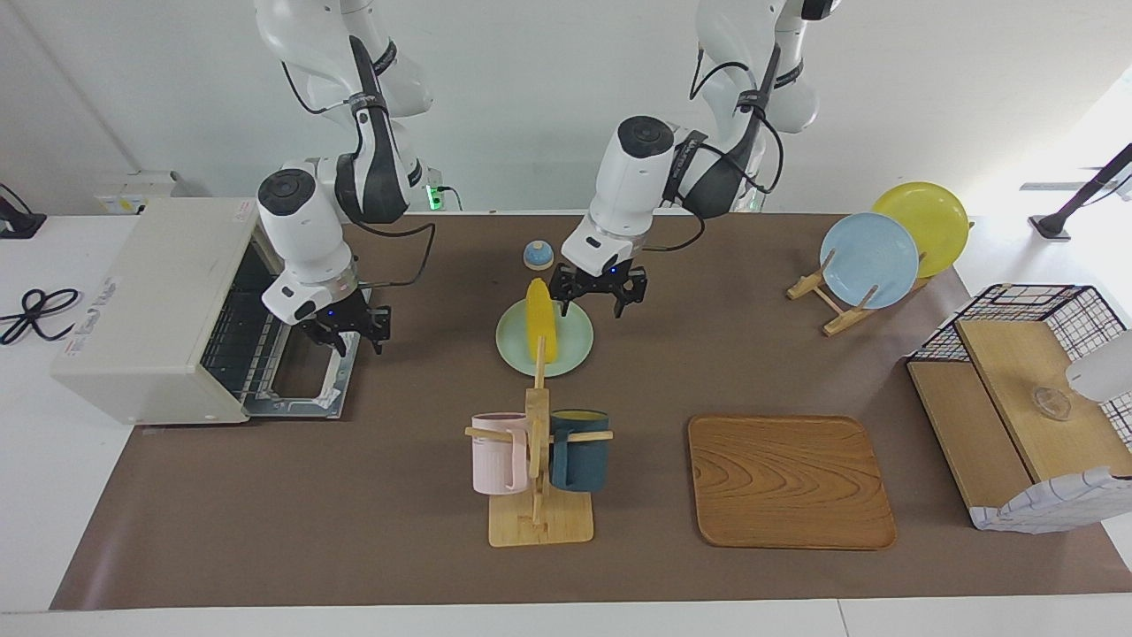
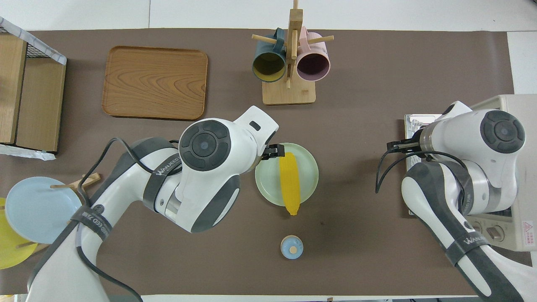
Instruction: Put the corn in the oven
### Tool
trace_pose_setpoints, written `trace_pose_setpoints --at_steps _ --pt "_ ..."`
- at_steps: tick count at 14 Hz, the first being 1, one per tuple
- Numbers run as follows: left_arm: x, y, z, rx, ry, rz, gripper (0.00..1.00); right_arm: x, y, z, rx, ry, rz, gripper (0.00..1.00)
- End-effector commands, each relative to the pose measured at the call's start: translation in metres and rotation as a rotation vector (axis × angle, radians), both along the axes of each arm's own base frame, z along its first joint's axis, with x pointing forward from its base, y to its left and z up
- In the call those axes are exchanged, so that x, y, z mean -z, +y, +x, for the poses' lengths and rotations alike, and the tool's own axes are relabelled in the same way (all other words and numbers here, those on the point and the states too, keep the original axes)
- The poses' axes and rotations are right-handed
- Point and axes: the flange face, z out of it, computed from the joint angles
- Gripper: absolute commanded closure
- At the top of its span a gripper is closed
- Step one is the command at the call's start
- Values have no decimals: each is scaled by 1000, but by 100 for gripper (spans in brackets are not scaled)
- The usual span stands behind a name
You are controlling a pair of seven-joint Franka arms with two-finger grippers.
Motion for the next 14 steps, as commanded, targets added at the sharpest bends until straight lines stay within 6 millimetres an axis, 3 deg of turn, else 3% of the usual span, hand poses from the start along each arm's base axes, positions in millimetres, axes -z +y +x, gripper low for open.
trace_pose_setpoints --at_steps 1,3,6,7,10,14 --pt "-26 32 21 18 33 20 0 -5 43 -10 -42 42 0 0" --pt "-47 69 44 20 41 29 0 -9 82 -17 -11 43 2 0" --pt "-73 115 66 40 47 44 0 -18 102 -12 -36 30 7 0" --pt "-80 133 72 46 49 48 0 -22 117 -13 -44 25 22 0" --pt "-99 184 83 70 35 50 0 -42 193 -16 3 37 57 0" --pt "-110 217 90 60 8 107 0 -80 298 -14 42 46 10 0"
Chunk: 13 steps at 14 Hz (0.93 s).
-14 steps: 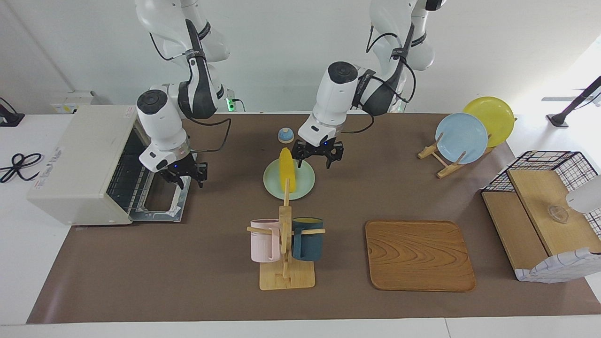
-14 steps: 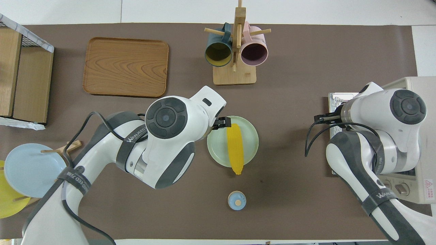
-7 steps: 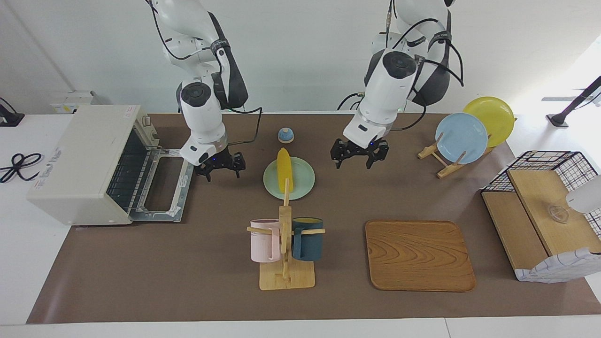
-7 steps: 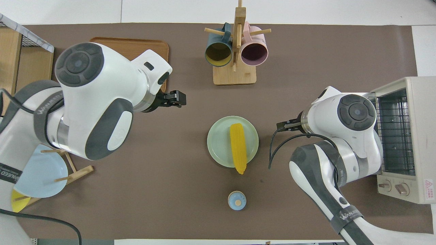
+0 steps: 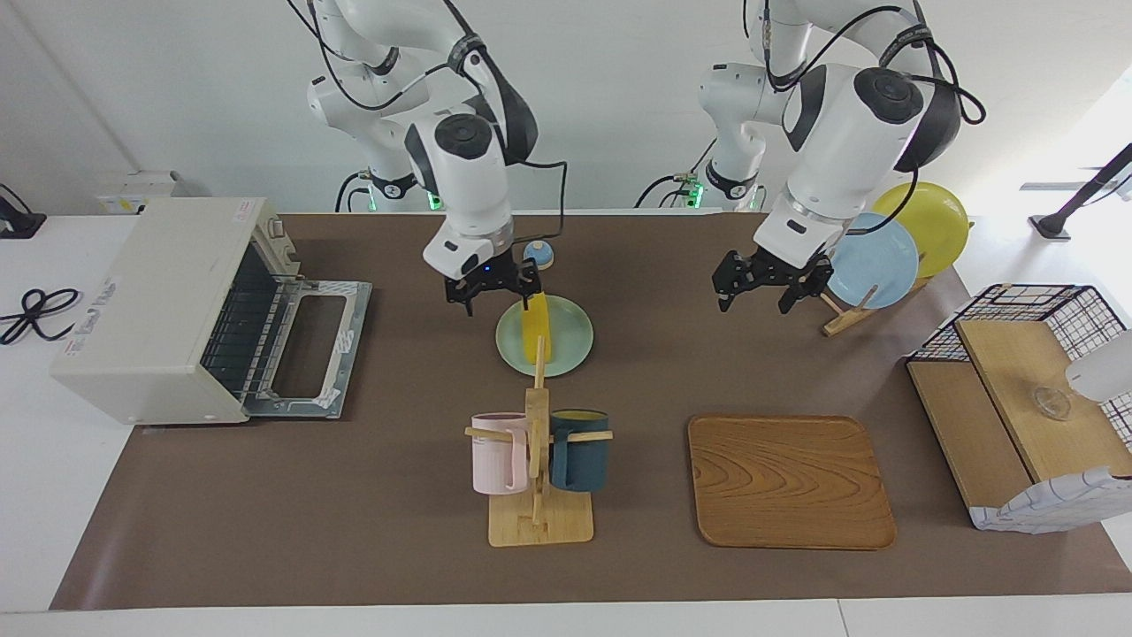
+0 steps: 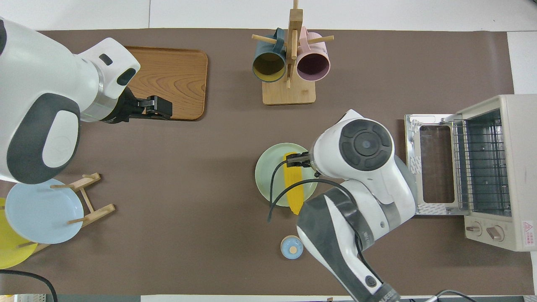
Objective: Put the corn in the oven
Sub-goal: 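Grasp the pale green plate holding the corn with the right gripper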
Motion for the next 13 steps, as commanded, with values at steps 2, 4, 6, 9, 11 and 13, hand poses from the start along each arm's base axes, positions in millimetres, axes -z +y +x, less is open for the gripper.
trace_pose_setpoints --at_steps 2,4,6,9,11,13 --pt "-15 29 -1 32 1 42 0 13 116 10 31 11 -105 0" --pt "-23 53 2 67 19 50 0 41 145 16 42 -17 -134 0" --pt "-29 82 5 94 39 55 0 66 160 20 26 -67 -66 0" --pt "-37 114 2 118 55 97 0 94 154 5 26 -52 -71 0" --pt "-46 123 -2 113 67 131 0 103 148 -4 24 -33 -89 1" --pt "-53 138 -4 90 75 132 0 109 149 -15 16 -28 -91 12"
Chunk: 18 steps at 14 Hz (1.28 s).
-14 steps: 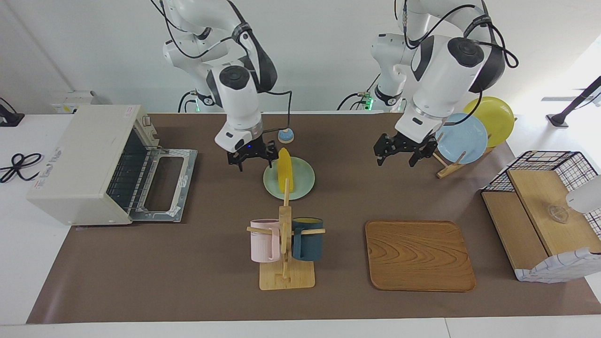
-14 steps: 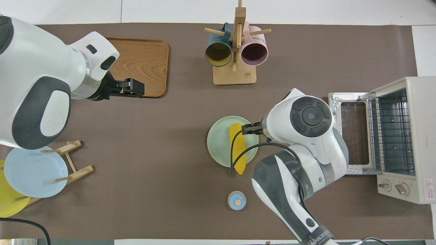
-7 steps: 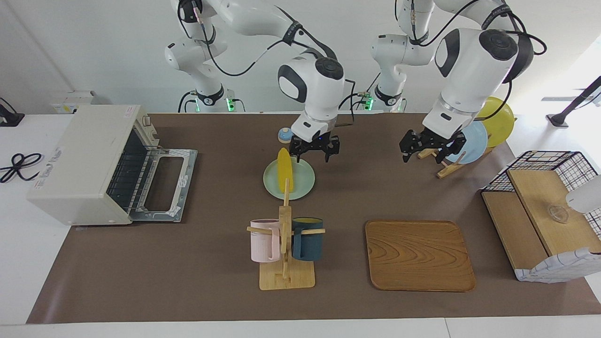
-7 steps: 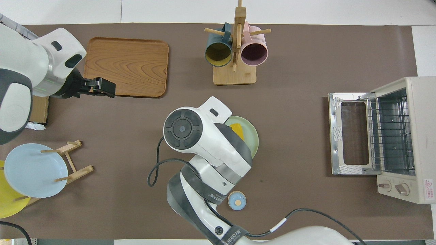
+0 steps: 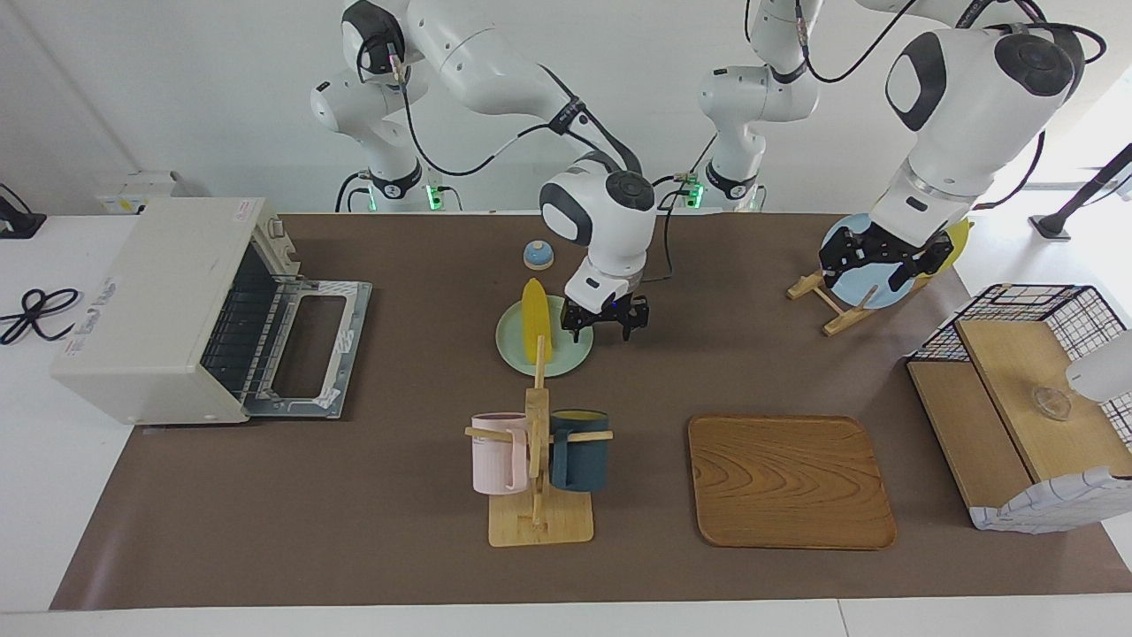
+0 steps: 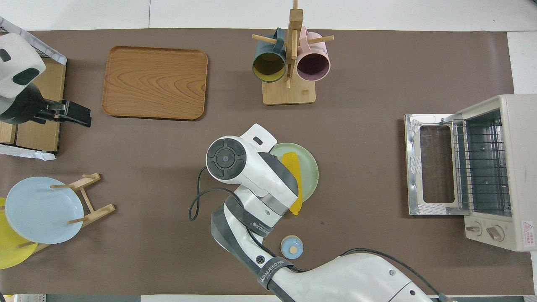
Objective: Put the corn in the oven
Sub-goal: 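Grasp the pale green plate holding the corn with the right gripper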
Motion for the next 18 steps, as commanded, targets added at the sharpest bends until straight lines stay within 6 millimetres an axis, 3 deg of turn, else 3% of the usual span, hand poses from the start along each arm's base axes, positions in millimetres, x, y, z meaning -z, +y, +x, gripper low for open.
trace_pose_setpoints --at_steps 1,3,7,9,10,12,16,18 --pt "-12 15 -6 11 15 23 0 3 -9 -16 9 0 -2 14" --pt "-16 31 -7 -1 13 20 0 13 -14 -26 9 8 -6 19" --pt "-26 36 -17 -10 13 20 0 30 -24 -41 4 21 -15 26" --pt "-29 37 -22 -10 21 21 0 31 -25 -42 4 23 -17 38" --pt "-31 37 -25 -10 28 21 0 31 -26 -41 4 25 -18 51" --pt "-29 37 -31 -11 42 22 0 31 -27 -40 4 27 -18 100" --pt "-20 35 -42 -7 57 20 0 26 -28 -37 -8 29 -39 100" --pt "-16 36 -44 -8 59 20 0 10 -31 -25 -67 42 -92 100"
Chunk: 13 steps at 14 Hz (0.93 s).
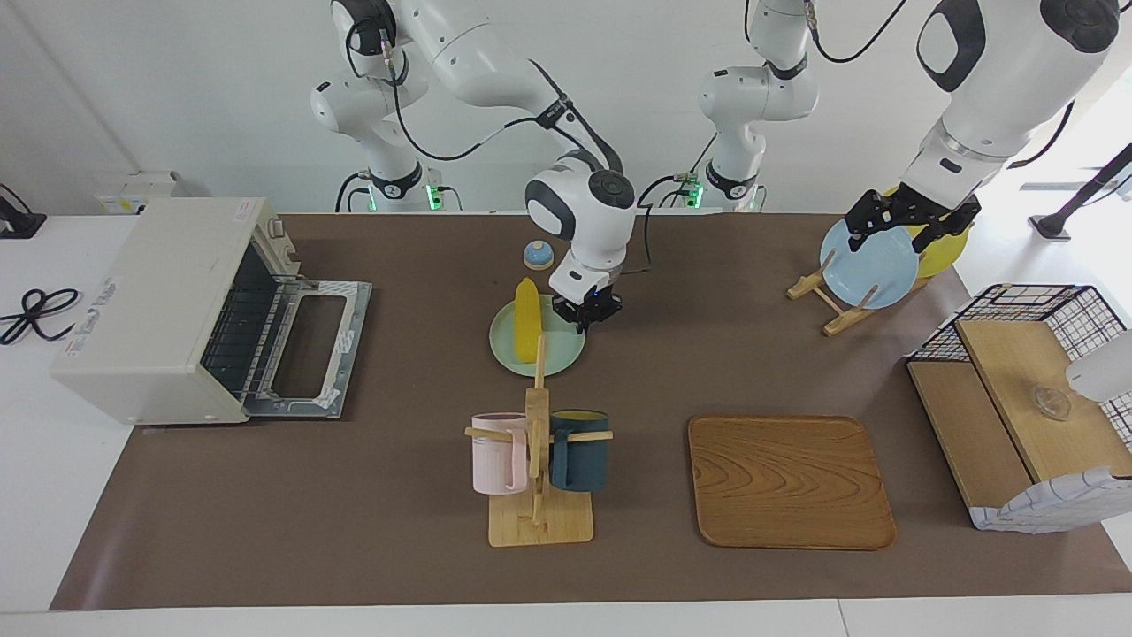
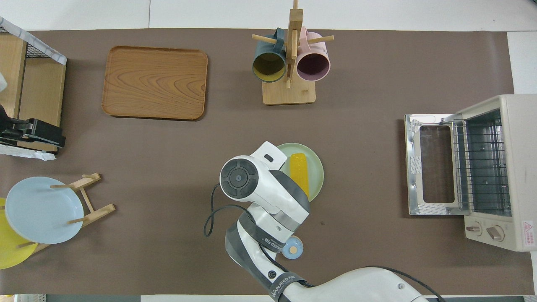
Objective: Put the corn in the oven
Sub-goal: 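Grasp the pale green plate holding the corn with the right gripper, then carry the plate with the right gripper into the toaster oven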
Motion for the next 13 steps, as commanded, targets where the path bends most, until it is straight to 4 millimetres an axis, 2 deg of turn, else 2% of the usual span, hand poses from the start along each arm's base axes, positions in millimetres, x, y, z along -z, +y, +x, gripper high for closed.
trace_pose_setpoints --at_steps 1,3,7,8,11,12,13 --pt "0 2 -11 13 -3 12 0 -24 -8 15 -58 15 -81 100" --pt "0 2 -9 12 -18 5 0 -41 -10 20 -69 21 -154 100" --pt "0 4 -4 2 -23 3 0 -40 -29 19 -109 44 -271 100" --pt "-1 5 -3 0 -26 0 0 -48 -38 22 -106 37 -282 100" --pt "-2 3 -3 -7 -29 -23 0 -75 -99 39 -125 73 -282 100" --pt "-2 3 -3 -8 -34 -25 0 -86 -128 42 -127 81 -273 100" --pt "-1 3 -2 -8 -36 -25 0 -92 -147 39 -134 91 -271 100"
